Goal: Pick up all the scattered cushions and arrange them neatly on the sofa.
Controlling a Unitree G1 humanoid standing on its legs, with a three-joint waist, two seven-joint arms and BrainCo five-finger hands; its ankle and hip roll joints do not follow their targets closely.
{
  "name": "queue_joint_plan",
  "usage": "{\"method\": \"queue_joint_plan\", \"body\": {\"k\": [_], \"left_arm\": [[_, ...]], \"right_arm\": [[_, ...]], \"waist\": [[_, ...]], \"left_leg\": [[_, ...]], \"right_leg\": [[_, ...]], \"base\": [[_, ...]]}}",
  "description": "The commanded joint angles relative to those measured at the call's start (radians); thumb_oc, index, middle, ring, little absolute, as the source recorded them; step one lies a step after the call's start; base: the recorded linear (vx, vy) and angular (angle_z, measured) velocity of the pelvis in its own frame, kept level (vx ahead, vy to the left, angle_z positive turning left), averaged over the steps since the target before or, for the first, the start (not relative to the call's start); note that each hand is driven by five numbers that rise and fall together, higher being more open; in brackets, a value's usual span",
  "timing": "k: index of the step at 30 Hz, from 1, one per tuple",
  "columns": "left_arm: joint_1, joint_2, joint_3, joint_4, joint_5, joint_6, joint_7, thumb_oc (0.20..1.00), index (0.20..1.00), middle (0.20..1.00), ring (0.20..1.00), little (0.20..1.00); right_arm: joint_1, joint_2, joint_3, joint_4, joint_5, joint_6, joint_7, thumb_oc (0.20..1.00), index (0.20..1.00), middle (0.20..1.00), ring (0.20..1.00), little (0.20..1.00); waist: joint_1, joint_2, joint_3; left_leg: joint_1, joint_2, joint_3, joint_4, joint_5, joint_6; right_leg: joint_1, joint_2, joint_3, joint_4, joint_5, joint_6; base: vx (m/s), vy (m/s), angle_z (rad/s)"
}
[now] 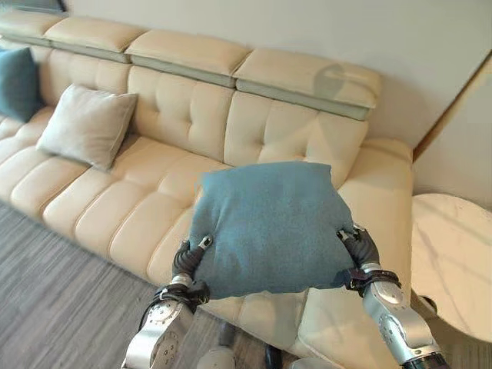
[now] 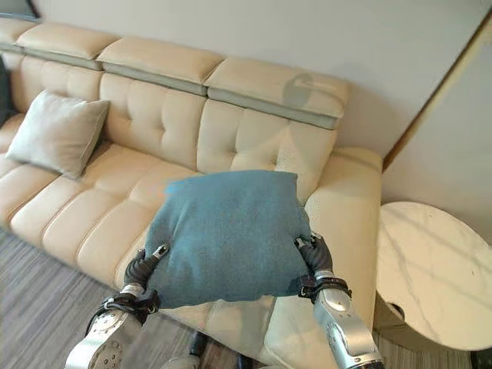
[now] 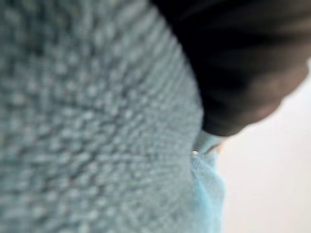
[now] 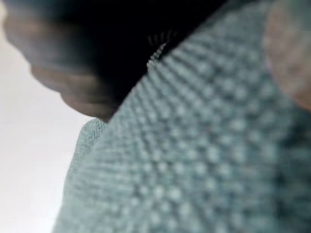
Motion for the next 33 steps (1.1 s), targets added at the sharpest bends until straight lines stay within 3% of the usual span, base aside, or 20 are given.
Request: {"method": "queue_joint_plan", "body": {"k": [1, 3, 4, 6, 8, 9, 10, 13, 18, 21, 25, 29, 32, 33], "left_arm": [[-0.032, 0.004, -0.023, -0.146, -0.009, -0.08, -0.066, 0.2, 0.2, 0.2, 0.2, 0.2], [-0.038, 0.009, -0.025, -0.14, -0.005, -0.079, -0.068, 0.2, 0.2, 0.2, 0.2, 0.2], [-0.041, 0.022, -0.017, -0.135, 0.001, -0.081, -0.066, 0.2, 0.2, 0.2, 0.2, 0.2], [-0.049, 0.037, 0.006, -0.124, 0.018, -0.088, -0.051, 0.2, 0.2, 0.2, 0.2, 0.2], [-0.055, 0.047, 0.037, -0.123, 0.038, -0.1, -0.032, 0.2, 0.2, 0.2, 0.2, 0.2], [-0.061, 0.047, 0.057, -0.121, 0.057, -0.106, -0.018, 0.2, 0.2, 0.2, 0.2, 0.2], [-0.06, 0.046, 0.071, -0.118, 0.072, -0.107, -0.015, 0.2, 0.2, 0.2, 0.2, 0.2], [-0.063, 0.035, 0.087, -0.095, 0.134, -0.119, 0.0, 0.2, 0.2, 0.2, 0.2, 0.2], [-0.182, 0.041, 0.07, -0.019, 0.231, -0.15, 0.094, 0.2, 0.2, 0.2, 0.2, 0.2], [-0.347, 0.051, 0.043, 0.033, 0.268, -0.188, 0.192, 0.2, 0.2, 0.2, 0.2, 0.2], [-0.58, 0.063, 0.007, 0.096, 0.278, -0.238, 0.314, 0.2, 0.2, 0.2, 0.2, 0.2], [-0.83, 0.097, -0.041, 0.203, 0.31, -0.265, 0.394, 0.2, 0.2, 0.2, 0.2, 0.2], [-1.048, 0.135, -0.099, 0.336, 0.334, -0.268, 0.435, 0.2, 0.2, 0.2, 0.2, 0.2], [-1.201, 0.165, -0.149, 0.449, 0.347, -0.266, 0.456, 0.2, 0.2, 0.2, 0.2, 0.2]], "right_arm": [[-0.039, 0.067, 0.028, -0.13, -0.03, -0.052, 0.06, 0.2, 0.2, 0.2, 0.2, 0.2], [-0.039, 0.072, 0.025, -0.131, -0.034, -0.053, 0.057, 0.2, 0.2, 0.2, 0.2, 0.2], [-0.044, 0.084, 0.033, -0.127, -0.04, -0.048, 0.055, 0.2, 0.2, 0.2, 0.2, 0.2], [-0.068, 0.104, 0.049, -0.114, -0.044, -0.055, 0.049, 0.2, 0.2, 0.2, 0.2, 0.2], [-0.096, 0.121, 0.073, -0.097, -0.041, -0.063, 0.049, 0.2, 0.2, 0.2, 0.2, 0.2], [-0.111, 0.132, 0.09, -0.085, -0.044, -0.07, 0.05, 0.2, 0.2, 0.2, 0.2, 0.2], [-0.126, 0.133, 0.097, -0.077, -0.045, -0.069, 0.051, 0.2, 0.2, 0.2, 0.2, 0.2], [-0.145, 0.139, 0.119, -0.062, -0.041, -0.076, 0.055, 0.2, 0.2, 0.2, 0.2, 0.2], [-0.287, 0.183, 0.17, 0.007, -0.021, -0.138, -0.019, 0.2, 0.2, 0.2, 0.2, 0.2], [-0.457, 0.206, 0.195, 0.066, -0.018, -0.166, -0.095, 0.2, 0.2, 0.2, 0.2, 0.2], [-0.677, 0.215, 0.206, 0.115, -0.015, -0.208, -0.196, 0.2, 0.2, 0.2, 0.2, 0.2], [-0.898, 0.191, 0.185, 0.212, -0.056, -0.233, -0.288, 0.2, 0.2, 0.2, 0.2, 0.2], [-1.07, 0.146, 0.155, 0.313, -0.111, -0.238, -0.366, 0.2, 0.2, 0.2, 0.2, 0.2], [-1.204, 0.097, 0.146, 0.388, -0.168, -0.24, -0.428, 0.2, 0.2, 0.2, 0.2, 0.2]], "waist": [[0.0, -0.024, -0.051], [-0.005, -0.021, -0.052], [-0.003, -0.022, -0.05], [0.018, -0.026, -0.044], [0.05, -0.031, -0.042], [0.068, -0.036, -0.042], [0.07, -0.037, -0.044], [0.063, -0.045, -0.051], [0.067, -0.042, -0.065], [0.076, -0.035, -0.029], [0.098, -0.02, 0.036], [0.112, -0.02, 0.069], [0.116, -0.017, 0.079], [0.119, -0.006, 0.097]], "left_leg": [[0.03, -0.034, 0.083, -0.021, -0.081, 0.003], [0.036, -0.039, 0.113, -0.021, -0.09, 0.014], [0.045, -0.036, 0.168, -0.021, -0.103, 0.03], [0.05, -0.024, 0.243, -0.021, -0.123, 0.046], [0.059, -0.008, 0.314, -0.021, -0.144, 0.044], [0.066, 0.001, 0.355, -0.021, -0.151, 0.038], [0.07, 0.002, 0.377, -0.021, -0.153, 0.035], [0.097, -0.004, 0.415, -0.021, -0.161, 0.036], [0.123, -0.008, 0.41, -0.021, -0.174, 0.035], [0.102, -0.012, 0.398, -0.021, -0.17, 0.039], [0.004, -0.019, 0.375, -0.021, -0.129, 0.045], [-0.15, -0.024, 0.347, 0.071, -0.122, 0.038], [-0.245, -0.023, 0.327, 0.093, -0.104, 0.024], [-0.31, -0.023, 0.32, 0.105, -0.087, 0.011]], "right_leg": [[0.014, -0.114, -0.012, -0.003, -0.13, 0.102], [0.005, -0.125, 0.005, -0.001, -0.124, 0.114], [-0.016, -0.133, 0.037, 0.007, -0.116, 0.127], [-0.052, -0.136, 0.021, 0.022, -0.107, 0.139], [-0.076, -0.15, -0.135, 0.045, -0.1, 0.141], [-0.089, -0.162, -0.264, 0.061, -0.098, 0.143], [-0.094, -0.163, -0.314, 0.064, -0.096, 0.143], [-0.074, -0.157, -0.31, 0.012, -0.079, 0.142], [-0.036, -0.167, -0.318, -0.008, -0.09, 0.146], [-0.061, -0.175, -0.316, 0.007, -0.086, 0.143], [-0.185, -0.187, -0.307, 0.081, -0.097, 0.133], [-0.298, -0.202, -0.31, 0.136, -0.099, 0.126], [-0.376, -0.205, -0.319, 0.161, -0.095, 0.133], [-0.44, -0.212, -0.33, 0.184, -0.091, 0.139]], "base": [[0.17, 0.322, -0.53], [0.08, 0.19, -0.63], [0.08, 0.196, -0.67], [0.05, 0.176, -1.03], [0.02, 0.05, -1.86], [0.01, 0.019, -1.81], [0.03, 0.04, -1.35], [0.09, 0.043, -0.56], [0.12, 0.008, -0.04], [-0.02, 0.013, 0.08], [-0.15, 0.007, 0.19], [-0.08, -0.016, 0.25], [-0.03, -0.003, 0.34], [-0.03, 0.021, 0.21]]}}
